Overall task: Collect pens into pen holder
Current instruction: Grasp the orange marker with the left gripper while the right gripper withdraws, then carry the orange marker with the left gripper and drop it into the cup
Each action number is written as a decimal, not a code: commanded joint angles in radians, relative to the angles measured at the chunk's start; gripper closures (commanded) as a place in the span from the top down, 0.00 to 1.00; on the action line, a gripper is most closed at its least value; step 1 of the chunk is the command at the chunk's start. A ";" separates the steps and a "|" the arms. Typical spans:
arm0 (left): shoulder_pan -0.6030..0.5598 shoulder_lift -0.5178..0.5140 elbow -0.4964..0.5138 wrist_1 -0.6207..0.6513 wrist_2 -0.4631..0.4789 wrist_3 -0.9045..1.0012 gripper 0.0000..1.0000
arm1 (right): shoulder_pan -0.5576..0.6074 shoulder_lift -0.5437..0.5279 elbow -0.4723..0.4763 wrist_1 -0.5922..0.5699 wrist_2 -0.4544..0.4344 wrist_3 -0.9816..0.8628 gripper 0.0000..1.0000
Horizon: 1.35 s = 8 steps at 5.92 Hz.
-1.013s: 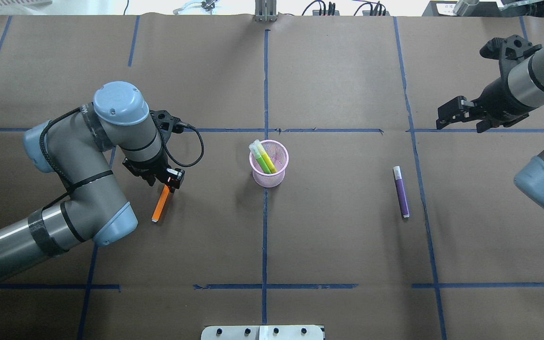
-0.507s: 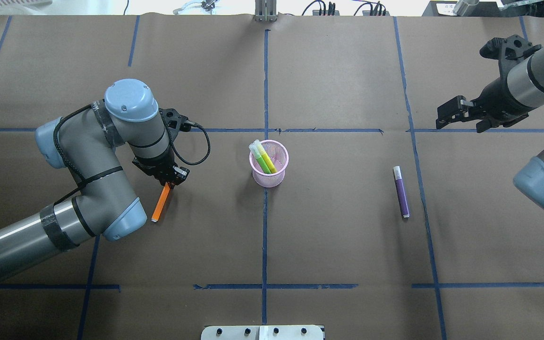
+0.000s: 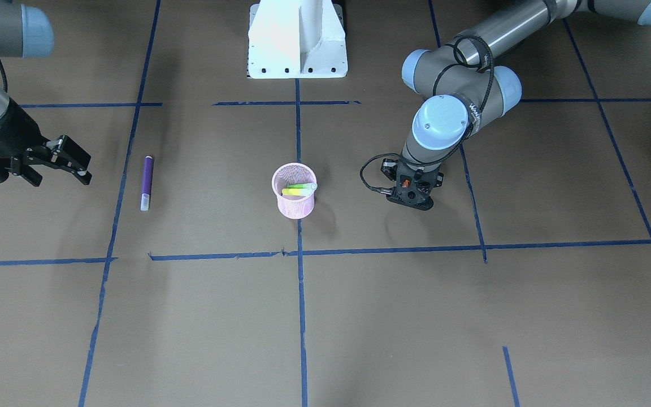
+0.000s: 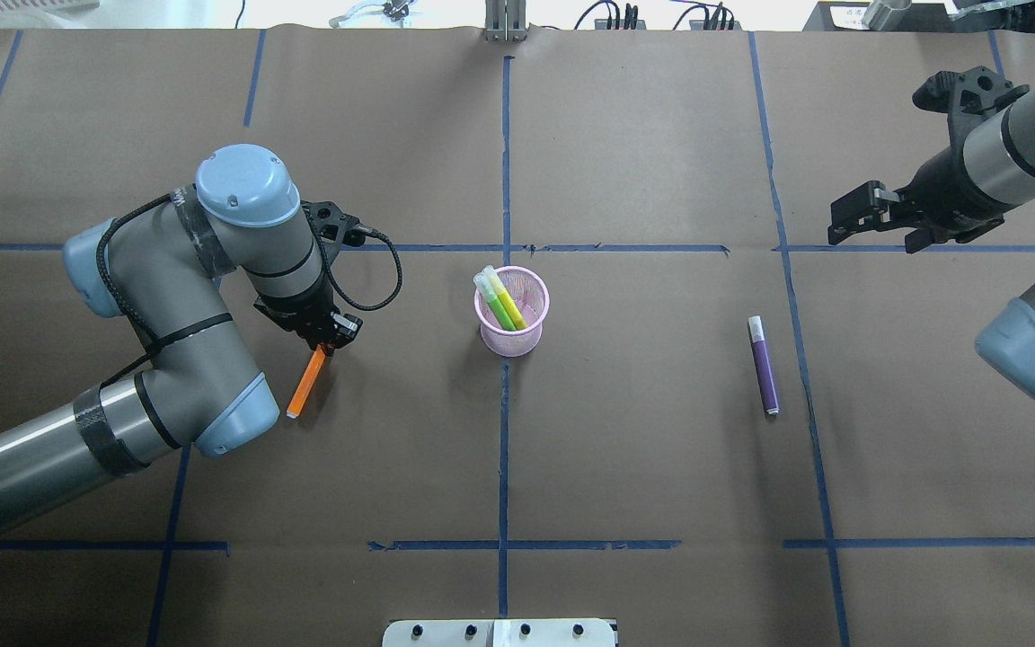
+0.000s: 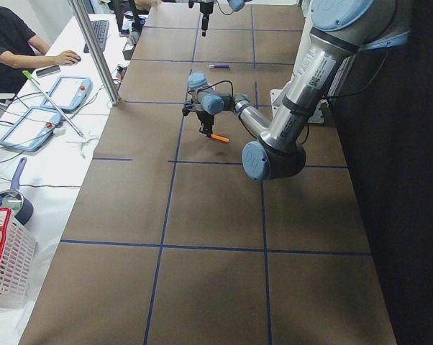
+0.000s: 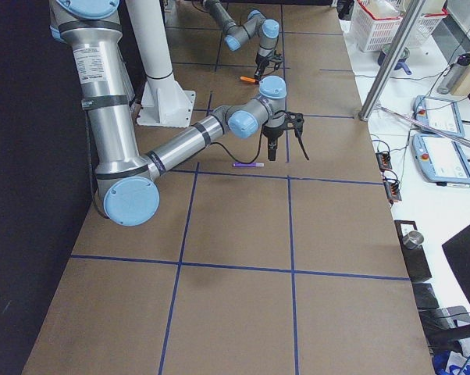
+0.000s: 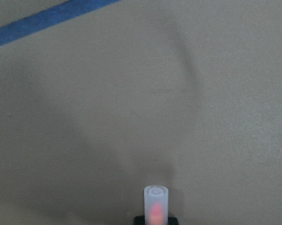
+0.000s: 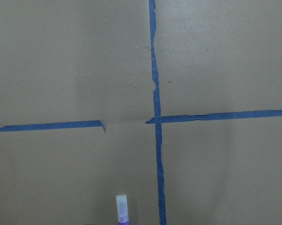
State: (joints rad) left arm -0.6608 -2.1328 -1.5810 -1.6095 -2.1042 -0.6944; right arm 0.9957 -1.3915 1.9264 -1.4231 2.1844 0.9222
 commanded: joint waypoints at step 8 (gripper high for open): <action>0.168 -0.154 -0.258 -0.098 0.705 -0.290 0.00 | 0.000 0.000 0.003 0.003 -0.017 0.001 1.00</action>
State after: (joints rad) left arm -0.5267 -2.2737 -1.8543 -1.7042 -1.4566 -0.9634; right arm 0.9956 -1.3918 1.9288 -1.4205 2.1677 0.9234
